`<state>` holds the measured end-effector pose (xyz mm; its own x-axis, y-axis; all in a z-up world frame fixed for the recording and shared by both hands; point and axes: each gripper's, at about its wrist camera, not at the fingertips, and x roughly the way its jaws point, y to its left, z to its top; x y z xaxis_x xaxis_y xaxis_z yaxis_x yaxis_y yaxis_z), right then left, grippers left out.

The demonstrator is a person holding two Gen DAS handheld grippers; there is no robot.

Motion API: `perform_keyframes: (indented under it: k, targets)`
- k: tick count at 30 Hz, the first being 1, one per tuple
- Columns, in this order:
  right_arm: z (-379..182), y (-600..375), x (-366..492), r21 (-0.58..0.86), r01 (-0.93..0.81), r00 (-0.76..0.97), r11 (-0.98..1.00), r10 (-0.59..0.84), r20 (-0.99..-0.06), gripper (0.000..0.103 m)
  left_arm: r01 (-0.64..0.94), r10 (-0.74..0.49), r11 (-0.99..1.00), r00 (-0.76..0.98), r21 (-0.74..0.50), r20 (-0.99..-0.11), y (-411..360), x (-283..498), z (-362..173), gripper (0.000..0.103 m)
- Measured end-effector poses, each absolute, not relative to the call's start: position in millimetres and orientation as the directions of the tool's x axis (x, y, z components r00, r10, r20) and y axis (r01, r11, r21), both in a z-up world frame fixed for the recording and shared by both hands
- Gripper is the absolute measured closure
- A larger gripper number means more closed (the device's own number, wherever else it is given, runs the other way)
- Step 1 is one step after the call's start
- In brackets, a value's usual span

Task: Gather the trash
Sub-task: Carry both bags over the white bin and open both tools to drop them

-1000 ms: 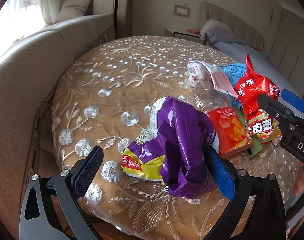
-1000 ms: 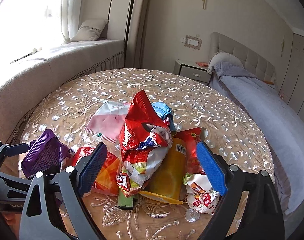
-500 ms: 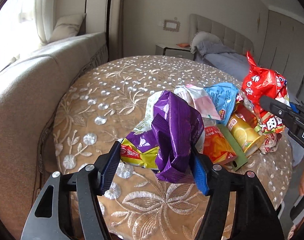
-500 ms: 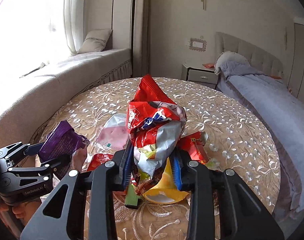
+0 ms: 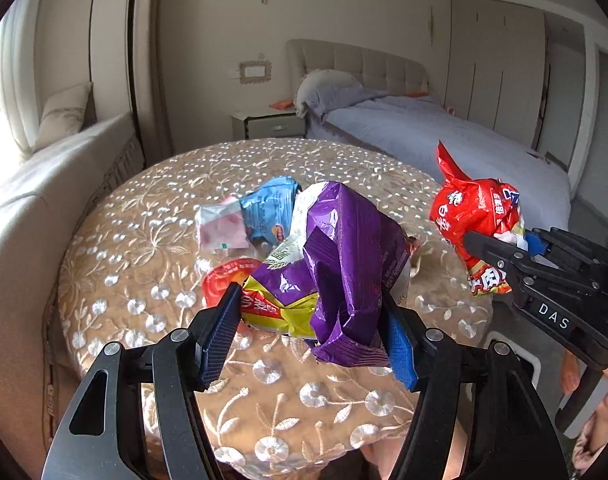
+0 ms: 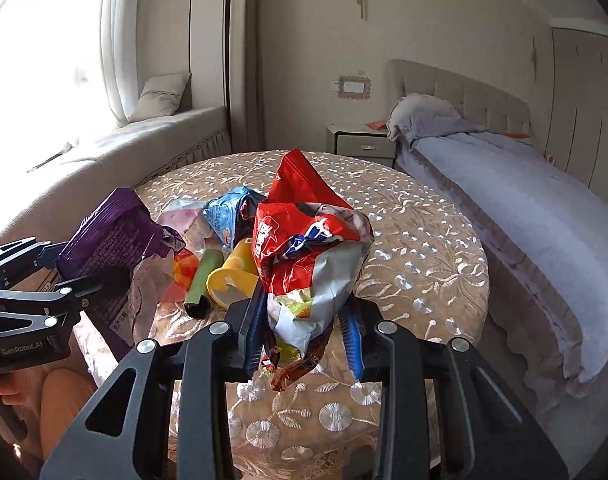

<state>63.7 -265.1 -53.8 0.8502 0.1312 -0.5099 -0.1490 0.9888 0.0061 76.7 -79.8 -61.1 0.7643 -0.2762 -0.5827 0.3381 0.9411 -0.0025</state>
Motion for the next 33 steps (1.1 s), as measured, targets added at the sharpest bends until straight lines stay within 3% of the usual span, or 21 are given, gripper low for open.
perform_keyframes:
  k: [9,16,24,30,31,32,33]
  targets:
    - [-59.2,-373.0,-18.3,-0.137,0.074,0.857,0.988,-0.134,-0.498,0.068,0.609,-0.447,0.791,0.645,0.063,-0.62,-209.1,49.8,-73.0,0.039]
    - [-112.9,-437.7,-59.3,-0.153,0.177,0.754,0.972,-0.233,-0.614,0.068,0.79,-0.509,0.608,0.469,0.085,-0.721,-311.8,29.8,-122.2,0.039]
    - [-213.0,-484.0,-63.3,-0.166,0.143,0.561,0.976,-0.219,-0.798,0.067,0.924,-0.393,0.379,0.219,0.06,-0.893,-400.2,25.6,-230.9,0.039]
    - [-275.1,-508.8,-58.2,-0.116,0.09,0.46,0.989,-0.144,-0.876,0.067,0.965,-0.272,0.25,0.151,0.082,-0.95,-439.3,22.7,-297.7,0.038]
    - [-282.1,-513.3,-58.3,-0.107,0.088,0.451,0.99,-0.135,-0.882,0.067,0.969,-0.261,0.237,0.133,0.07,-0.956,-443.6,23.2,-305.4,0.037]
    - [-288.6,-516.5,-59.4,-0.098,0.082,0.446,0.992,-0.124,-0.886,0.062,0.973,-0.247,0.223,0.108,0.051,-0.963,-451.3,18.3,-311.4,0.029]
    - [-294.8,-519.6,-61.1,-0.082,0.071,0.439,0.994,-0.105,-0.892,0.052,0.976,-0.229,0.213,0.09,0.04,-0.969,-454.8,17.3,-318.0,0.007]
